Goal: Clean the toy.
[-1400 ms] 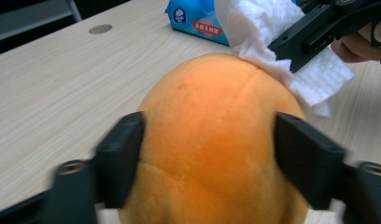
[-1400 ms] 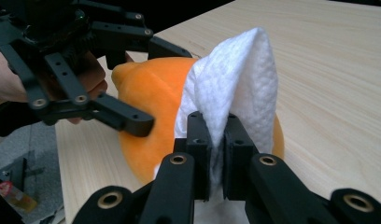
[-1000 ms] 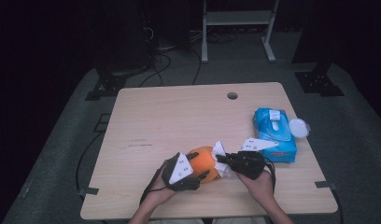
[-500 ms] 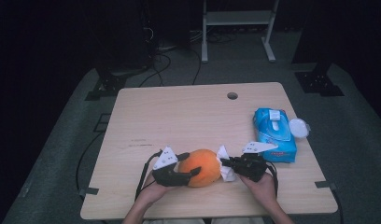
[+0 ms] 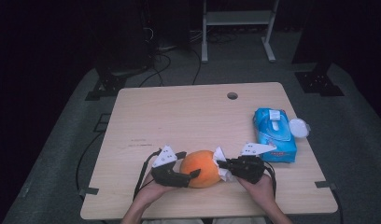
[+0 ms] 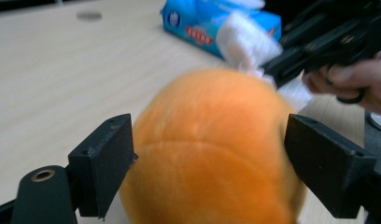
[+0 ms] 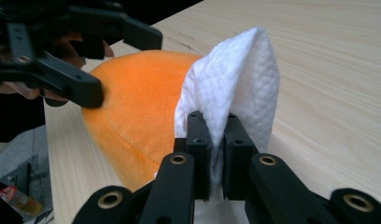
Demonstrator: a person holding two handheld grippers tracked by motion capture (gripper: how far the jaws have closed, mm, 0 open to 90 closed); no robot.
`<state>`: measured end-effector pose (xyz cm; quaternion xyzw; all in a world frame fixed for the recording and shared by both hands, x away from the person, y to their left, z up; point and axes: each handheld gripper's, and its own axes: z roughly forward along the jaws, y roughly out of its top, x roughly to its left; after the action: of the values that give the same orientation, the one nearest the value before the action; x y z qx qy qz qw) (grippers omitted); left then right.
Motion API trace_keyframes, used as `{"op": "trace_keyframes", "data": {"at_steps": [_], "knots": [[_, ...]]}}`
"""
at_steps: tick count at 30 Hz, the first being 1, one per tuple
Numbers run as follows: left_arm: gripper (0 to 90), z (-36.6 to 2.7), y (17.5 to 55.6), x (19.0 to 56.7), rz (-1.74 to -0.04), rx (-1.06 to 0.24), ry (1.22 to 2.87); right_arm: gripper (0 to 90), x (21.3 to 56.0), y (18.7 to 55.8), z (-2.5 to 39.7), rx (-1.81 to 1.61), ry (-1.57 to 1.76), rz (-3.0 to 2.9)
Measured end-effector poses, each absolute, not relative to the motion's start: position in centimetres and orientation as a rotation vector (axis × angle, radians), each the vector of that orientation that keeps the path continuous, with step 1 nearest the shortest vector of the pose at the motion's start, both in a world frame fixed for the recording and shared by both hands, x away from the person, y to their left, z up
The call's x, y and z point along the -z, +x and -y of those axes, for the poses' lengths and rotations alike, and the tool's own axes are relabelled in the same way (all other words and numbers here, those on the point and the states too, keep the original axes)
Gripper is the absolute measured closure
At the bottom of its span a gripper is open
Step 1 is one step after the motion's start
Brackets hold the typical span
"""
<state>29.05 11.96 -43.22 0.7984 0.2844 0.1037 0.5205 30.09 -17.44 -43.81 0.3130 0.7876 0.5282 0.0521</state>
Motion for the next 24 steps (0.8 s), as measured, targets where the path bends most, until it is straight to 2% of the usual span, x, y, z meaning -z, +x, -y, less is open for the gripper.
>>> {"op": "trace_keyframes", "data": {"at_steps": [1, 4, 5, 6, 8, 11, 12, 14, 15, 16, 18, 19, 22, 24], "knots": [[16.9, -11.9, 29.2, 43.5, -0.683, -0.229, 1.924, 83.0, 43.7, 30.1, 17.3, -1.600, 0.947, -2.397], [34.4, -11.8, 29.0, 43.7, -0.639, -0.263, 1.948, 82.9, 43.4, 29.9, 17.1, -1.597, 0.947, -2.400], [40.7, -11.6, 28.8, 43.5, -0.599, -0.326, 1.966, 82.9, 43.2, 29.8, 17.0, -1.607, 0.947, -2.392], [42.9, -11.3, 28.5, 43.1, -0.527, -0.430, 1.983, 82.9, 43.1, 29.8, 17.0, -1.619, 0.949, -2.388], [45.5, -10.8, 28.3, 42.8, -0.451, -0.531, 2.003, 82.9, 42.7, 29.7, 16.9, -1.647, 0.942, -2.378], [44.2, -10.3, 28.1, 42.8, -0.402, -0.577, 2.020, 82.9, 42.2, 29.5, 16.5, -1.687, 0.923, -2.386], [41.1, -10.4, 28.2, 42.9, -0.409, -0.549, 2.011, 82.9, 41.9, 29.1, 15.7, -1.632, 0.869, -2.401], [28.0, -10.8, 28.4, 42.9, -0.444, -0.497, 1.990, 83.0, 42.2, 29.2, 15.7, -1.633, 0.868, -2.410], [23.9, -11.5, 28.9, 42.7, -0.541, -0.386, 1.921, 83.0, 42.4, 29.4, 15.8, -1.642, 0.884, -2.411], [22.6, -11.7, 29.0, 42.7, -0.559, -0.376, 1.923, 82.9, 42.6, 29.5, 15.9, -1.642, 0.888, -2.411], [25.7, -11.7, 29.0, 42.8, -0.555, -0.379, 1.936, 82.9, 42.6, 29.5, 15.9, -1.638, 0.888, -2.411], [34.2, -11.6, 28.9, 43.0, -0.563, -0.379, 1.955, 82.9, 42.4, 29.4, 15.9, -1.606, 0.868, -2.408], [35.7, -12.2, 29.1, 43.2, -0.599, -0.365, 1.966, 82.9, 42.7, 29.6, 16.2, -1.585, 0.881, -2.402], [35.8, -13.0, 29.3, 43.5, -0.616, -0.340, 1.948, 82.9, 44.1, 30.6, 17.6, -1.530, 0.990, -2.387]]}}
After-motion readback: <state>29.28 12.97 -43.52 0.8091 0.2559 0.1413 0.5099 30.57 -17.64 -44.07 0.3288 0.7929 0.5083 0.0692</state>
